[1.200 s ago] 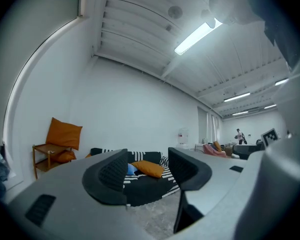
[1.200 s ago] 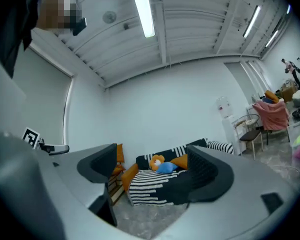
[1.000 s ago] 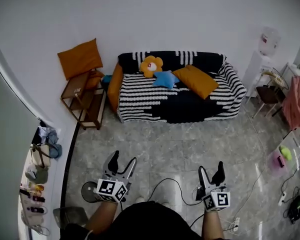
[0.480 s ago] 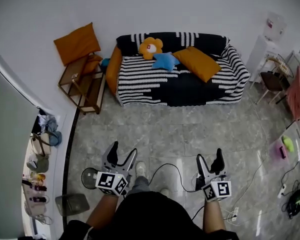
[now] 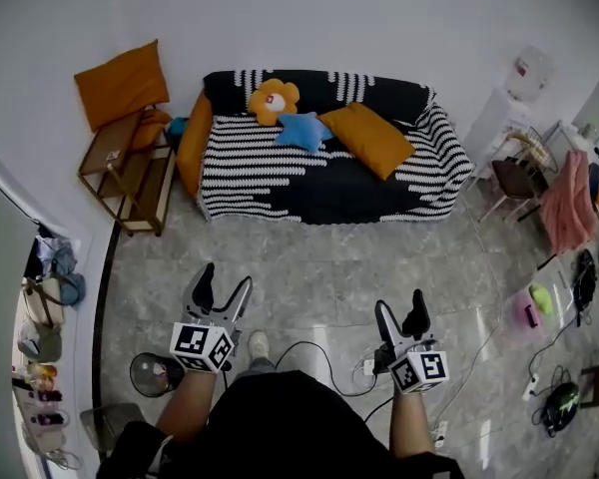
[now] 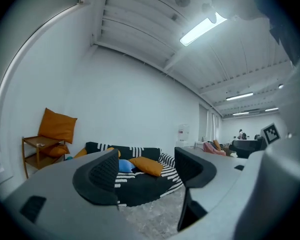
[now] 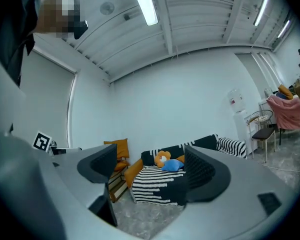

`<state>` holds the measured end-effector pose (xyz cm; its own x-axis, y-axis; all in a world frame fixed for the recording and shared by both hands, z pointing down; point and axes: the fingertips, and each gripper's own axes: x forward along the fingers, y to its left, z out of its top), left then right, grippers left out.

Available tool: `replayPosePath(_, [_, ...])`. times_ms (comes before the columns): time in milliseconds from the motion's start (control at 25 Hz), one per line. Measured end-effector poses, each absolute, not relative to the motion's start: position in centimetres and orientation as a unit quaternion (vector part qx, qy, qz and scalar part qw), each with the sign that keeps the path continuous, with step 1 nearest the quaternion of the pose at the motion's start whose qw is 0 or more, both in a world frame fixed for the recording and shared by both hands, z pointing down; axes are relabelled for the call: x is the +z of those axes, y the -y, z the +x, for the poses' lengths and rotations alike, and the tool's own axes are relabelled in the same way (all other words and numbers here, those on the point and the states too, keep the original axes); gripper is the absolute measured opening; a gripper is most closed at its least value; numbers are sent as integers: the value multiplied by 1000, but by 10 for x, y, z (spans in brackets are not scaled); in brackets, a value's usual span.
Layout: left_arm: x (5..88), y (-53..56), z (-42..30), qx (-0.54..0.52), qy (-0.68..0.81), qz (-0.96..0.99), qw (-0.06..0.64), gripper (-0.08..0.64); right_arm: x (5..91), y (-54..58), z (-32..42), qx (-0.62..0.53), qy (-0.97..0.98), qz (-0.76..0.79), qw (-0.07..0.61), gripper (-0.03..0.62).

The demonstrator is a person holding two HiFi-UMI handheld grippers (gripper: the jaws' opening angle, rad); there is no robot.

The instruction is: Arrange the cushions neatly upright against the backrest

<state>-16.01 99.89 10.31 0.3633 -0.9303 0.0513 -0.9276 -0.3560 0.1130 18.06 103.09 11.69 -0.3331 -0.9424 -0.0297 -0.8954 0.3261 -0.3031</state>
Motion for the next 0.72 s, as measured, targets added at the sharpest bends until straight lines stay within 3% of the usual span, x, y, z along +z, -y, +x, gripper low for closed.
replayPosePath(720, [88, -827, -272, -25, 561, 825, 57, 353, 89, -826, 47, -121, -835, -527, 102, 426])
